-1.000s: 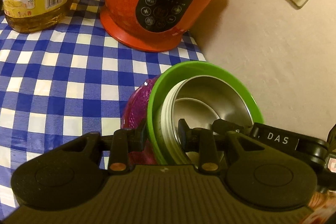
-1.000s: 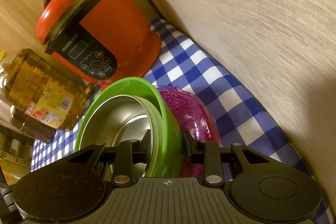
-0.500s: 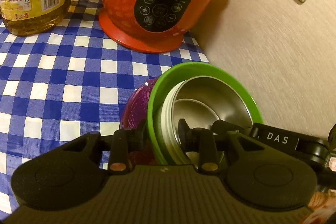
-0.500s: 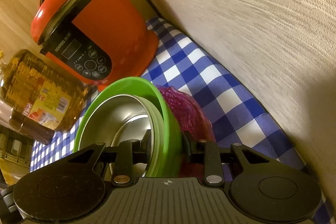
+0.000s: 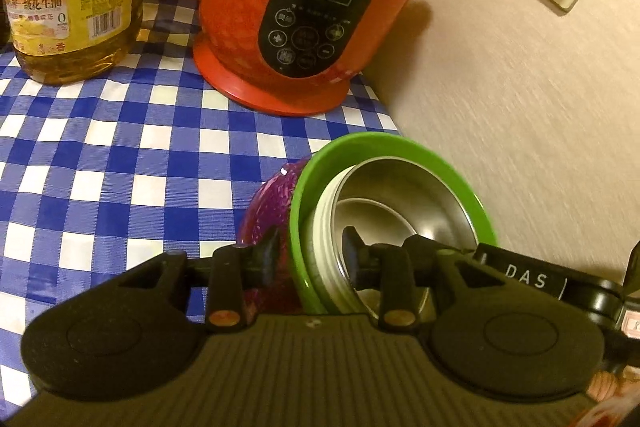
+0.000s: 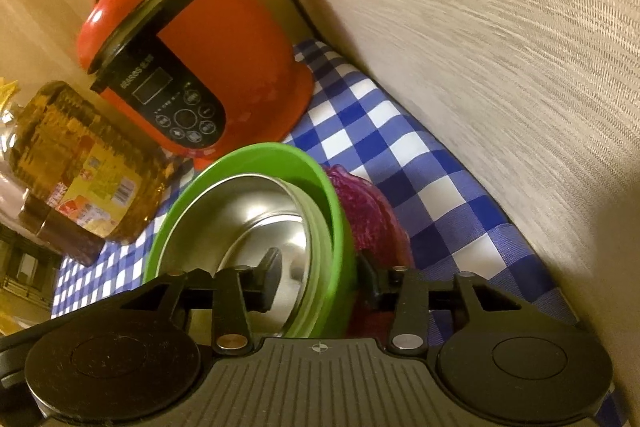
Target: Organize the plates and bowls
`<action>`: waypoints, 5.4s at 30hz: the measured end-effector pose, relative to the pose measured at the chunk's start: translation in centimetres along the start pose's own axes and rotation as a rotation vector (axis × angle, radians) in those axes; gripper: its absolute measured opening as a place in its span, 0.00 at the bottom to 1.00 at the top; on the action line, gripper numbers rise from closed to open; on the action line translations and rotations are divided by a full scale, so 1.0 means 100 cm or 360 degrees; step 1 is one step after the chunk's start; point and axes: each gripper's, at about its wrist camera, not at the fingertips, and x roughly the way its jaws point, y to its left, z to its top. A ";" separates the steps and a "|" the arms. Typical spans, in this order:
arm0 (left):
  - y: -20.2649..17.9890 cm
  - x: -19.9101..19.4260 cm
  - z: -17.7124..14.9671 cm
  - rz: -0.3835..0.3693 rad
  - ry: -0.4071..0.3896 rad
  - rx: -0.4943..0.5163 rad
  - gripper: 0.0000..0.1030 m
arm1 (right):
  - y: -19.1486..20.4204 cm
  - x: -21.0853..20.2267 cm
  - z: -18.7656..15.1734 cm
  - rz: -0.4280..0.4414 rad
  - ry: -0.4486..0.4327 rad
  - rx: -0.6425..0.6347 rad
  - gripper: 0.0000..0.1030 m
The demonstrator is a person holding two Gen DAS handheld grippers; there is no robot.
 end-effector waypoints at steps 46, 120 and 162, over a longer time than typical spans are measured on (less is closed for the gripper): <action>-0.037 -0.122 -0.058 0.0268 -0.0198 0.0234 0.70 | 0.032 -0.116 -0.061 -0.0091 -0.0099 -0.0278 0.56; -0.067 -0.312 -0.217 0.0291 -0.0300 0.0212 0.85 | 0.058 -0.323 -0.213 -0.0156 -0.0226 -0.0617 0.66; -0.080 -0.331 -0.233 0.0279 -0.0300 0.0262 0.85 | 0.055 -0.348 -0.218 -0.0191 -0.0266 -0.0657 0.66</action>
